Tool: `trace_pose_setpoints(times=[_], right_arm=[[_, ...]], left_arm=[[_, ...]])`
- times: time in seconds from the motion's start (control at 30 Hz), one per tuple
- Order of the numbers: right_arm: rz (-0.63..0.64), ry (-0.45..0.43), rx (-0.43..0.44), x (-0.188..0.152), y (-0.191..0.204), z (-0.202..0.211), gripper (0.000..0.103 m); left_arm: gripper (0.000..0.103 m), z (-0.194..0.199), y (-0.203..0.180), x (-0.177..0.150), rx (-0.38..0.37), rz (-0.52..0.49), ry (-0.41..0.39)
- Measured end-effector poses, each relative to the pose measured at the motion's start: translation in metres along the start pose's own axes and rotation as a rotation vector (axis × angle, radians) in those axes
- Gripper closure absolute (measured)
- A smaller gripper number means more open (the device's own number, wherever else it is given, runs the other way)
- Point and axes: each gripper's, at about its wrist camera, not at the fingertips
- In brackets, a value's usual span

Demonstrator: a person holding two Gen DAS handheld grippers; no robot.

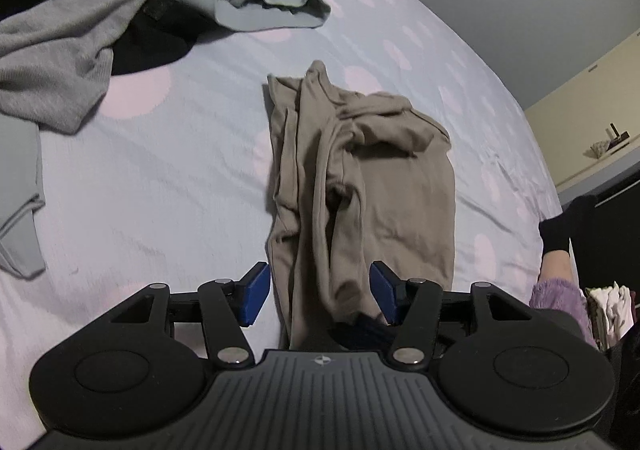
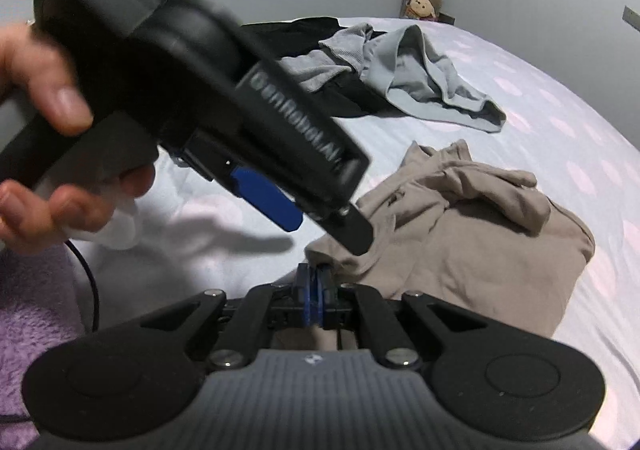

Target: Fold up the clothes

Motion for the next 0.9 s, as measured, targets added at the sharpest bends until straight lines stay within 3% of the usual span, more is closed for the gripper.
trace_pose_setpoints(times=[0.3,0.5,0.57,0.7,0.9], right_arm=[[0.008,0.082,-0.081,-0.033,-0.020,0.030,0.086],[-0.029,0.146,-0.146,-0.061,-0.033,0.037,0.080],[-0.021,0.153,-0.174,-0.066,-0.032,0.037,0.079],[-0.005,0.139,-0.188,-0.066,-0.029,0.038,0.073],[0.006,0.090,-0.190,-0.051,-0.017,0.029,0.068]], left_arm=[[0.050,0.006,-0.006,-0.009,-0.059,-0.012,-0.017],[0.051,0.002,-0.004,-0.009,-0.045,0.007,-0.018],[0.063,0.000,-0.004,-0.010,-0.035,0.005,-0.015],[0.100,0.003,-0.004,-0.009,-0.045,0.002,-0.033],[0.102,0.014,-0.008,-0.005,-0.140,0.012,-0.092]])
Point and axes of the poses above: each gripper's, at about its wrist camera, not at the fingertips, and z roughly against the way its jaws point, y to its left, x to its top, and after that the axes turned 11 degrees about -x, right-handed
